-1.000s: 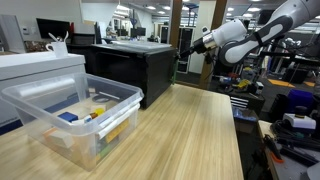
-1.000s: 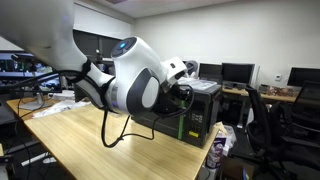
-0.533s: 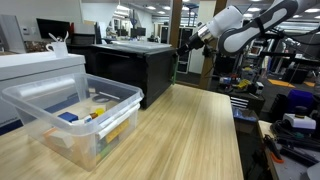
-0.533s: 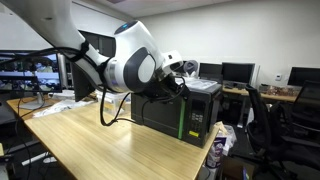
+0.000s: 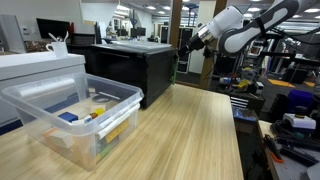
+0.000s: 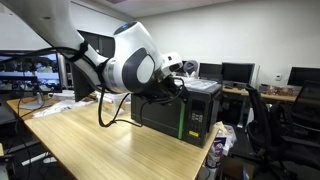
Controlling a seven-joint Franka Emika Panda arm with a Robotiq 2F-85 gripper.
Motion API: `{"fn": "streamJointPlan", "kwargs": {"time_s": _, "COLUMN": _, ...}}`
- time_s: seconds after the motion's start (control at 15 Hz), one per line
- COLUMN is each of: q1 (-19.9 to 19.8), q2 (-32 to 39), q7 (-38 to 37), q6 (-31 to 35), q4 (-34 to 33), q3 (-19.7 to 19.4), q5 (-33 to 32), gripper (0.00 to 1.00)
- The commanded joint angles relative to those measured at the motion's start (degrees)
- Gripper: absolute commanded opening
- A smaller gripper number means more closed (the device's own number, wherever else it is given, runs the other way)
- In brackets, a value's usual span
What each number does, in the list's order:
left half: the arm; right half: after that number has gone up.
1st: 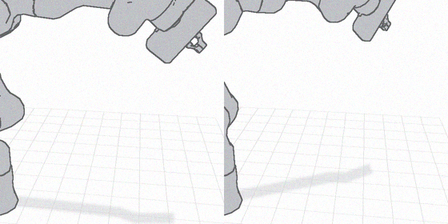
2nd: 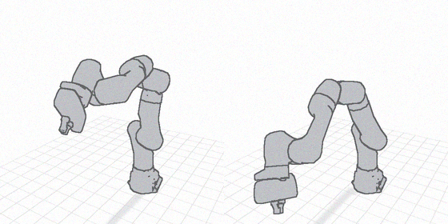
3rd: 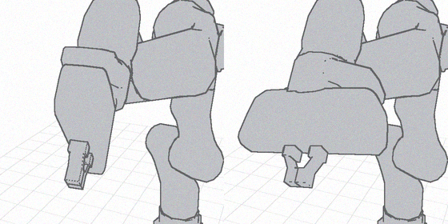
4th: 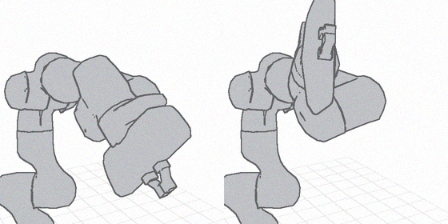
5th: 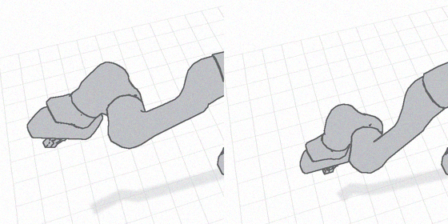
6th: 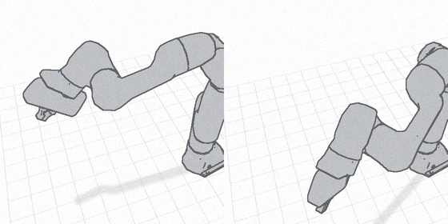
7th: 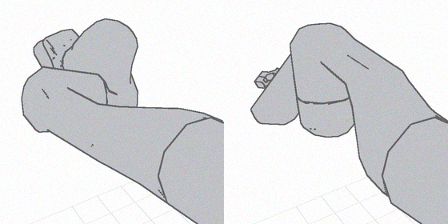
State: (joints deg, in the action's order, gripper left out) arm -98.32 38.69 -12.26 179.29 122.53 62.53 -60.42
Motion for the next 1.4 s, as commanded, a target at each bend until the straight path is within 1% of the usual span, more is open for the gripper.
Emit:
{"fn": "streamJointPlan", "kwargs": {"time_s": 0.0, "q1": 1.9, "q2": 0.5, "q7": 0.0, "q6": 0.4, "q4": -1.4, "q3": -2.0, "q5": -0.5, "gripper": 1.0}}
{"fn": "streamJointPlan", "kwargs": {"time_s": 0.2, "q1": 3.0, "q2": 1.5, "q7": 0.3, "q6": -0.8, "q4": -1.6, "q3": -2.7, "q5": 0.2, "gripper": 1.0}}
{"fn": "streamJointPlan", "kwargs": {"time_s": 0.47, "q1": 4.4, "q2": 3.2, "q7": 1.1, "q6": -0.5, "q4": -2.0, "q3": -3.6, "q5": -0.2, "gripper": 1.0}}
{"fn": "streamJointPlan", "kwargs": {"time_s": 0.6, "q1": 4.3, "q2": 4.9, "q7": 4.1, "q6": -0.9, "q4": -2.2, "q3": -2.8, "q5": -1.2, "gripper": 1.0}}
{"fn": "streamJointPlan", "kwargs": {"time_s": 0.67, "q1": 4.3, "q2": 2.8, "q7": 1.4, "q6": -0.1, "q4": -1.3, "q3": -3.6, "q5": -0.4, "gripper": 1.0}}
{"fn": "streamJointPlan", "kwargs": {"time_s": 0.93, "q1": 4.3, "q2": 3.9, "q7": 2.7, "q6": -0.1, "q4": -1.8, "q3": -3.6, "q5": -0.8, "gripper": 1.0}}
{"fn": "streamJointPlan", "kwargs": {"time_s": 1.07, "q1": 4.5, "q2": 3.5, "q7": 1.9, "q6": -0.3, "q4": -1.8, "q3": -3.8, "q5": -0.4, "gripper": 1.0}}
{"fn": "streamJointPlan", "kwargs": {"time_s": 1.2, "q1": 3.6, "q2": 3.4, "q7": 2.2, "q6": 0.5, "q4": -1.1, "q3": -2.4, "q5": -0.4, "gripper": 1.0}}
{"fn": "streamJointPlan", "kwargs": {"time_s": 1.27, "q1": 2.4, "q2": 3.3, "q7": 2.6, "q6": 2.0, "q4": -0.1, "q3": -0.6, "q5": -0.5, "gripper": 1.0}}
{"fn": "streamJointPlan", "kwargs": {"time_s": 1.33, "q1": 0.4, "q2": 3.3, "q7": 2.5, "q6": 2.1, "q4": 1.3, "q3": 2.1, "q5": 0.2, "gripper": 1.0}}
